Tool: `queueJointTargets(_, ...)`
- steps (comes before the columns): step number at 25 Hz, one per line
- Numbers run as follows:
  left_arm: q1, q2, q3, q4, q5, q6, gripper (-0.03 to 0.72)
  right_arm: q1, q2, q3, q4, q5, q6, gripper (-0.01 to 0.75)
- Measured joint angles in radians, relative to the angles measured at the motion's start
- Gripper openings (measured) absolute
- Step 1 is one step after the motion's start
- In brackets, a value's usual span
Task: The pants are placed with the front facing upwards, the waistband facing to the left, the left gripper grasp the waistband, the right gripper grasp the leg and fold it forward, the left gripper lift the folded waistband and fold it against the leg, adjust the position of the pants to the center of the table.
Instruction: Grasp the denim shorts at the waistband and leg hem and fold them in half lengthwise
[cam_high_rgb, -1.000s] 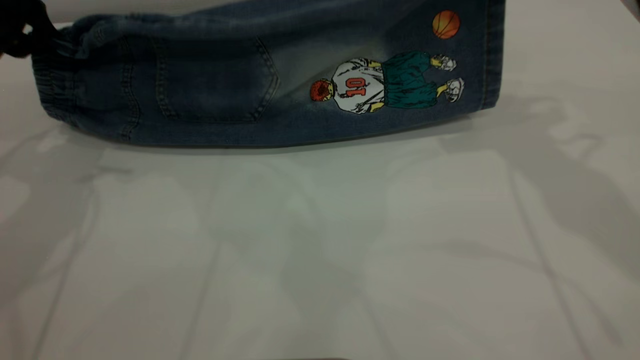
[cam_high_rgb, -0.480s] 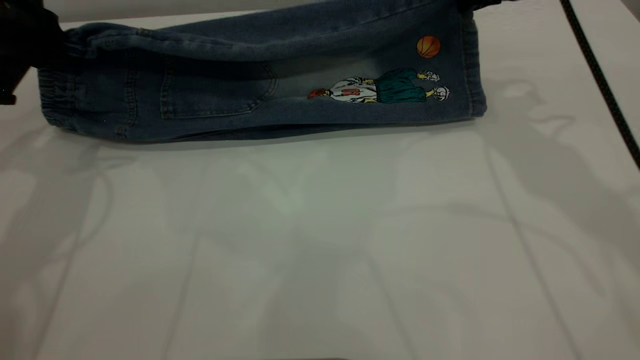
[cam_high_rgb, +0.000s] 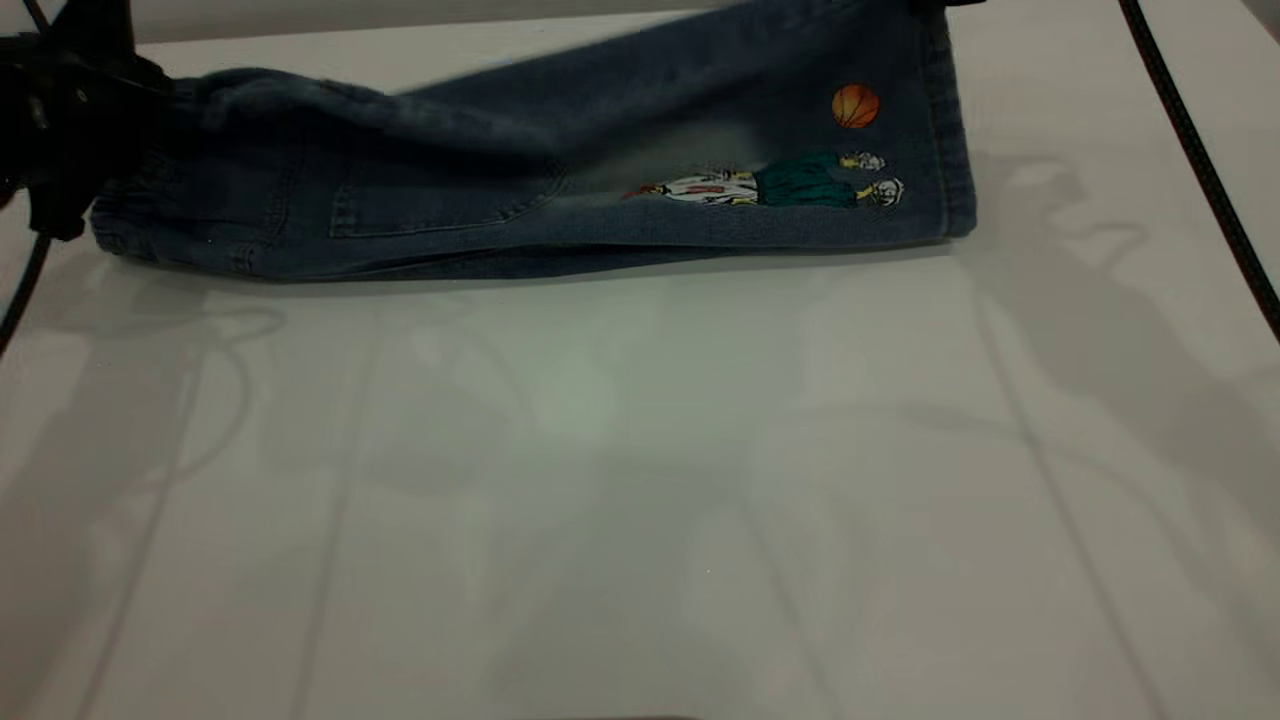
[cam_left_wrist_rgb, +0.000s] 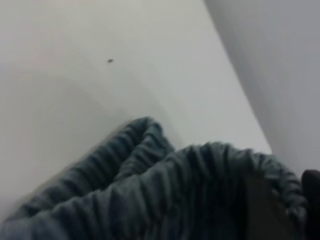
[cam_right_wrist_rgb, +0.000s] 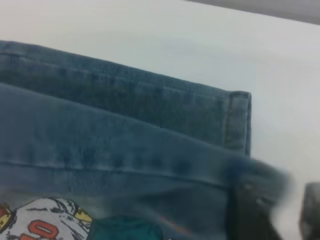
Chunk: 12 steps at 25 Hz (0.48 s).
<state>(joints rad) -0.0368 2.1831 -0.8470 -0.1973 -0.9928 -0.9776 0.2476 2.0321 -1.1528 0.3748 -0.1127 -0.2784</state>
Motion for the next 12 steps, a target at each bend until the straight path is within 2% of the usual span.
queueJointTargets(4,0.0,0.002,-0.002,0.061,-0.064,0.0,0.35,0.0,0.0,0.0,0.037,0.0,0.001,0.419)
queueJointTargets(7,0.0,0.002,-0.002,0.131,-0.086,0.0,0.411,0.0,0.0,0.0,0.056,0.021,0.001,0.529)
queueJointTargets(9,0.0,0.002,-0.003,0.162,-0.065,-0.012,0.417,0.0,0.0,-0.001,0.064,0.041,0.001,0.559)
queueJointTargets(12,0.0,0.002,-0.005,0.188,0.028,-0.069,0.412,0.0,0.0,-0.001,0.066,0.067,0.001,0.571)
